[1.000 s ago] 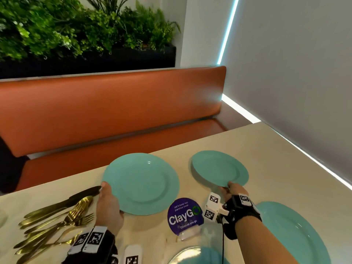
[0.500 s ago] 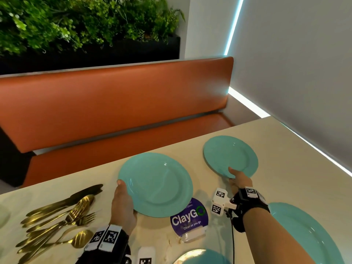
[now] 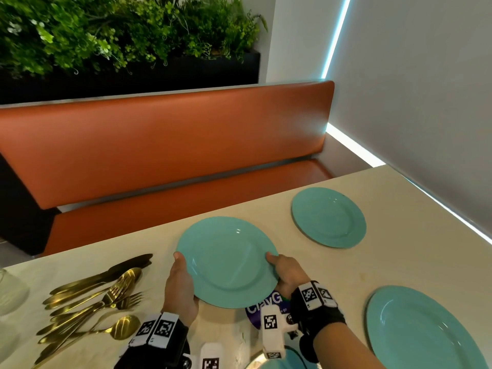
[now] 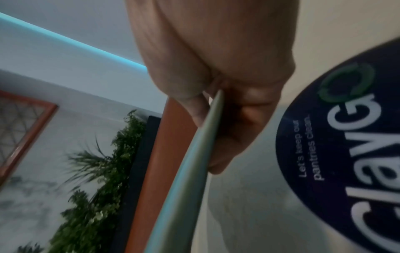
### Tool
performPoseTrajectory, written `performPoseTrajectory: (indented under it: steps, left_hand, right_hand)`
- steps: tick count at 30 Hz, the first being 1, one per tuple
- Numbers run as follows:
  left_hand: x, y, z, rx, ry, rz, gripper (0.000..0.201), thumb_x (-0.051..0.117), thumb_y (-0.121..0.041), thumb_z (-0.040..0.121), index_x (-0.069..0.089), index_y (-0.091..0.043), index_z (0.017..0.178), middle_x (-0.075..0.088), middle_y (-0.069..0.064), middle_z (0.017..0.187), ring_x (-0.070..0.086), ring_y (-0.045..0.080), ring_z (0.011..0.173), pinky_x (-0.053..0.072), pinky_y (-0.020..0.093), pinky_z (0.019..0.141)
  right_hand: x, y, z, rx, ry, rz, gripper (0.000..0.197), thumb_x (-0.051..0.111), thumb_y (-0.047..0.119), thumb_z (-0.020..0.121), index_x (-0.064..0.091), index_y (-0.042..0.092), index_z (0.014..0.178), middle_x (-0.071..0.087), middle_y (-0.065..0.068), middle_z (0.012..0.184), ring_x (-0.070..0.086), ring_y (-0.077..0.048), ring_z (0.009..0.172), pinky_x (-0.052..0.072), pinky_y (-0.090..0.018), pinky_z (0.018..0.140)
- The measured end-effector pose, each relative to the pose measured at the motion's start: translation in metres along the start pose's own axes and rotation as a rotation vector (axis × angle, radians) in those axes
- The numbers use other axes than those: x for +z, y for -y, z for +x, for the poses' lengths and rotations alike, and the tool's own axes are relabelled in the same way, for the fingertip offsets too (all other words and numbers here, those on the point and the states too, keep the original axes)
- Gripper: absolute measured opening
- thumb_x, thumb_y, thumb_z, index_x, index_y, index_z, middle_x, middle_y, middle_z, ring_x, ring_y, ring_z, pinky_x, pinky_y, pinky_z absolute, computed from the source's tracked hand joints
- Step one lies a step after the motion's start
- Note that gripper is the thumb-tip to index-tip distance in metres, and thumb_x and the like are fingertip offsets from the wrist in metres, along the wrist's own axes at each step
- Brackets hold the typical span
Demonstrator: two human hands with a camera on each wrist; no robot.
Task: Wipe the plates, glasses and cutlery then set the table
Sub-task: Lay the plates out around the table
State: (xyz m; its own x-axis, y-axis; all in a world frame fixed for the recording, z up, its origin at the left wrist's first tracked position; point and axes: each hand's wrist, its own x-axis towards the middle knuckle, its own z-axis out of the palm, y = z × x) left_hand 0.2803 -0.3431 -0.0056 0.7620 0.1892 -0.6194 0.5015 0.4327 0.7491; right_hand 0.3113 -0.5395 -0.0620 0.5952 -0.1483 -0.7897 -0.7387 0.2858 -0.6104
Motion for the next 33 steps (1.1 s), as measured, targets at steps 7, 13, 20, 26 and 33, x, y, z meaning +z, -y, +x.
performPoseTrajectory:
  steps: [7,13,20,26,33]
  left_hand:
    - [-0.016,-0.010,0.006,-0.046,-0.033,0.094,0.059,0.035,-0.048,0.097,0.032,-0.012,0.144,0.045,0.018,0.140,0.051,0.034,0.121,0.042,0.046,0.102]
    - [-0.028,-0.006,0.012,-0.062,-0.109,0.081,0.056,0.040,-0.041,0.098,0.032,-0.010,0.143,0.040,0.017,0.144,0.048,0.036,0.124,0.041,0.049,0.104]
    - [-0.024,0.001,0.014,-0.051,-0.139,0.110,0.044,0.045,-0.033,0.098,0.042,-0.008,0.135,0.050,0.012,0.122,0.054,0.027,0.102,0.047,0.043,0.093]
    - [-0.009,0.001,0.014,-0.020,-0.126,0.159,0.041,0.043,-0.030,0.099,0.044,-0.009,0.134,0.052,0.012,0.126,0.055,0.026,0.103,0.048,0.041,0.093]
    - [0.006,-0.004,0.017,-0.001,-0.117,0.168,0.037,0.042,-0.031,0.099,0.050,-0.006,0.126,0.054,0.011,0.111,0.056,0.024,0.097,0.051,0.038,0.088]
  right_hand:
    - [0.011,-0.002,0.012,-0.095,-0.022,0.116,0.028,0.047,0.021,0.096,0.051,0.004,0.118,0.061,-0.017,0.108,0.060,-0.035,0.094,0.054,-0.050,0.079]
    - [0.022,-0.001,0.011,-0.138,-0.086,0.068,0.030,0.050,0.016,0.094,0.052,-0.003,0.117,0.061,-0.014,0.093,0.058,-0.030,0.085,0.052,-0.045,0.078]
    - [0.028,0.005,0.009,-0.107,0.008,-0.189,0.034,0.050,0.007,0.092,0.051,-0.005,0.124,0.057,-0.012,0.098,0.060,-0.021,0.077,0.056,-0.038,0.082]
    - [0.032,-0.005,0.010,0.016,0.007,-0.289,0.011,0.044,-0.006,0.089,0.054,-0.002,0.092,0.062,-0.021,0.077,0.063,-0.030,0.065,0.057,-0.043,0.069]
    - [0.022,0.003,0.008,0.033,-0.059,-0.627,0.030,0.059,0.031,0.088,0.052,0.005,0.074,0.065,-0.016,0.073,0.070,-0.033,0.080,0.057,-0.042,0.078]
